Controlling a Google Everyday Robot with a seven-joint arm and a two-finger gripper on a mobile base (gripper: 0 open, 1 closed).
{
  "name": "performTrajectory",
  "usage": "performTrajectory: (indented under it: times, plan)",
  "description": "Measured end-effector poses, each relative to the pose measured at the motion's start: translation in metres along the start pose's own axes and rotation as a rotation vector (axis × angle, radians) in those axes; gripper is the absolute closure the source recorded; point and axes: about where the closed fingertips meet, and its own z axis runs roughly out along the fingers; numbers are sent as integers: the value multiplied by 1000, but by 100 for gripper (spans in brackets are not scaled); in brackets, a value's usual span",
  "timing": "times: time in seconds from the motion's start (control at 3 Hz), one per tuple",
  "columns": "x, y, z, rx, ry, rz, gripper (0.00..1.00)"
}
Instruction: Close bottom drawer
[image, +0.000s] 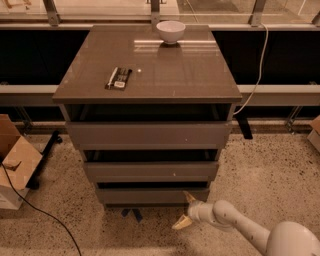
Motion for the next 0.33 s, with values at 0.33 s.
performTrajectory:
  times: [0.33]
  plan:
    - [0, 0, 0, 0, 0, 0, 0]
